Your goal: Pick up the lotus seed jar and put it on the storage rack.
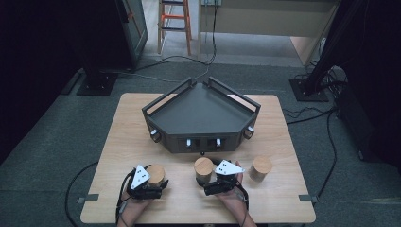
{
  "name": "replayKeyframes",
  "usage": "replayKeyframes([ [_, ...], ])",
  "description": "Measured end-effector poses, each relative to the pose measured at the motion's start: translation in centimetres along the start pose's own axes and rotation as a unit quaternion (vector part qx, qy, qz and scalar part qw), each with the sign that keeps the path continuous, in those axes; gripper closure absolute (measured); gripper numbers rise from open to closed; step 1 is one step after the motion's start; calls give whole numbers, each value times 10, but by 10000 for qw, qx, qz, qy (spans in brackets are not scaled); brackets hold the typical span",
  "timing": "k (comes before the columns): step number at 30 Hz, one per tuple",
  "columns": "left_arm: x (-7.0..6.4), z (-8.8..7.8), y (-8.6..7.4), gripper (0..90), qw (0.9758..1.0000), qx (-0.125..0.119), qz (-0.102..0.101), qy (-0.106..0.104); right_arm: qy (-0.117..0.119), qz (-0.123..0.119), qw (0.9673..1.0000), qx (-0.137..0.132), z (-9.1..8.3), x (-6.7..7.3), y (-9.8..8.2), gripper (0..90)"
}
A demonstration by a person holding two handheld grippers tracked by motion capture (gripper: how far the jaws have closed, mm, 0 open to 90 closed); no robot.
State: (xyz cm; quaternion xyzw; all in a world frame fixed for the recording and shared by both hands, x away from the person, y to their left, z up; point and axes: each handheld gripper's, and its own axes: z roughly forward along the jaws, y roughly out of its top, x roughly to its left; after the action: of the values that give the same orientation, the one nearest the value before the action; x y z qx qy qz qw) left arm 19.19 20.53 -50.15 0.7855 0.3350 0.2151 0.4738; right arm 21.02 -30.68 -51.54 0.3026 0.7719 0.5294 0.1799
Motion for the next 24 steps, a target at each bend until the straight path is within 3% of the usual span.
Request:
replayKeyframes([
  [3,3,-1,-2,100,9999,-52,-131,-17,9,-61,10000,40,1,1,1,69],
  [7,2,0,-1,100,9999,-35,-102,0,44,71,10000,-3,0,-3,0,118],
  [11,1,0,-1,100,10000,-27,-78,6,15,-12,10000,-7,0,-2,0,107],
  [17,2,0,-1,100,9999,-34,-125,5,6,187,9998,-65,-1,-5,-2,105],
  [24,2,0,-1,100,9999,-19,-111,16,-142,-133,9997,115,2,6,4,105],
])
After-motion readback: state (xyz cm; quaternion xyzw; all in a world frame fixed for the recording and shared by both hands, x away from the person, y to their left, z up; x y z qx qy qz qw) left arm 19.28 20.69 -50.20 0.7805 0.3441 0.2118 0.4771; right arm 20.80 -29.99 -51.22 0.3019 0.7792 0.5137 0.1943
